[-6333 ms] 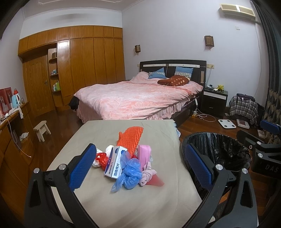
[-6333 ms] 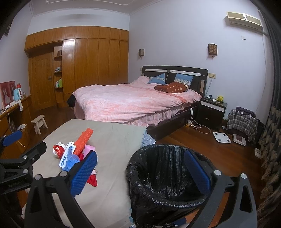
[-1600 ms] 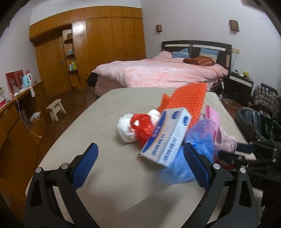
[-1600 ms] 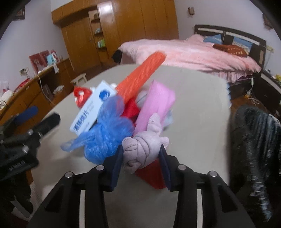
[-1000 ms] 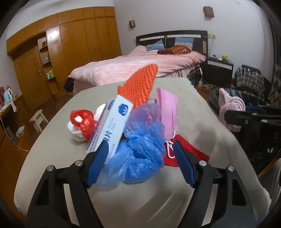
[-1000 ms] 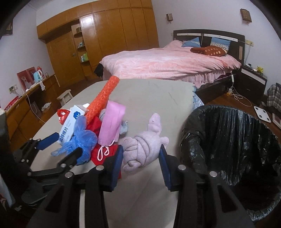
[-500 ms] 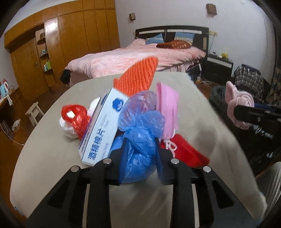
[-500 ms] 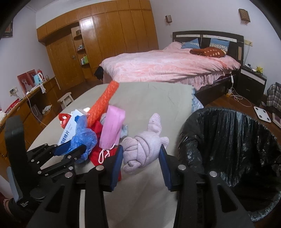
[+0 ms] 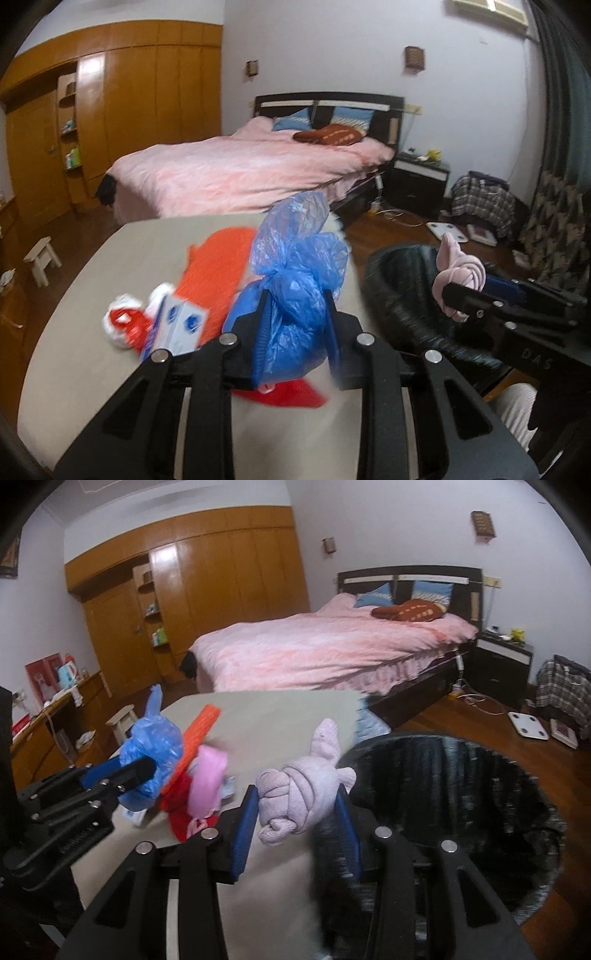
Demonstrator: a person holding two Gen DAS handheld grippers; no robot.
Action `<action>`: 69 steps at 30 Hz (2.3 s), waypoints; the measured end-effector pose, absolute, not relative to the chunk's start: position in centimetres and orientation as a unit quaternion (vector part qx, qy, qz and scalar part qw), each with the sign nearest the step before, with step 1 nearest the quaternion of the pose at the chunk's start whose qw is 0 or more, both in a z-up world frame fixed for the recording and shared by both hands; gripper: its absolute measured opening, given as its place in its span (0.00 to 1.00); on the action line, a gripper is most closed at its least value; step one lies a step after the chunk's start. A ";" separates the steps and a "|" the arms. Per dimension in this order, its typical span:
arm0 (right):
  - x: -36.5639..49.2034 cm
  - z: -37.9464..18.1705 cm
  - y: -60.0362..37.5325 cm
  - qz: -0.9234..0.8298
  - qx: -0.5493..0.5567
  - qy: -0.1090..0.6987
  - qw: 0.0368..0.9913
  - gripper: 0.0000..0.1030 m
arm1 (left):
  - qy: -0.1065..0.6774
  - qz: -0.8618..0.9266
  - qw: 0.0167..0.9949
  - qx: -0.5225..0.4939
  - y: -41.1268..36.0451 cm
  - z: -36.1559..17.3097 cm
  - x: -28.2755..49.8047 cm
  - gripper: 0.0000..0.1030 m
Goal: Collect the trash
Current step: 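Carry the pink toy and blue bag over the bin and open both tools, then grasp the white alcohol-pads box with the left tool and lift it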
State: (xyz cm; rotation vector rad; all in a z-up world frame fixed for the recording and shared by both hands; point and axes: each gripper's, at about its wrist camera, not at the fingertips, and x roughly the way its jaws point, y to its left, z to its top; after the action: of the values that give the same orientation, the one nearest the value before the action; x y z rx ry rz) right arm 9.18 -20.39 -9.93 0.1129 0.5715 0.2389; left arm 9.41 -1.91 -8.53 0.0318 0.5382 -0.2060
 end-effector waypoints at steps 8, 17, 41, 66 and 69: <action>8.3 -9.0 -26.9 0.045 0.061 0.263 0.962 0.40 | 0.241 -0.168 0.956 0.023 -7.7 -6.5 9.4 0.25; 8.0 -9.4 -33.2 -0.015 0.071 0.262 0.962 0.40 | 0.231 -0.232 0.944 0.040 -14.7 -6.2 10.8 0.25; 7.5 -9.3 -32.9 -0.052 0.086 0.245 0.964 0.94 | 0.241 -0.192 0.950 0.049 -11.5 -7.7 13.0 0.84; 12.4 -11.5 -14.1 0.118 0.039 0.263 0.957 0.94 | 0.299 0.038 0.953 0.036 10.5 -12.8 13.2 0.83; 12.6 -12.0 -13.4 0.121 0.033 0.268 0.955 0.94 | 0.315 0.032 0.948 0.019 11.5 -13.9 13.7 0.81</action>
State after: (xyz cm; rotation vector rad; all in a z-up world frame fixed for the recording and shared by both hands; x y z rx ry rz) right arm 12.60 -13.43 -11.99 0.0665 0.5446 0.2449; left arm 13.74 11.46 -13.92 0.0385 0.6418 0.0648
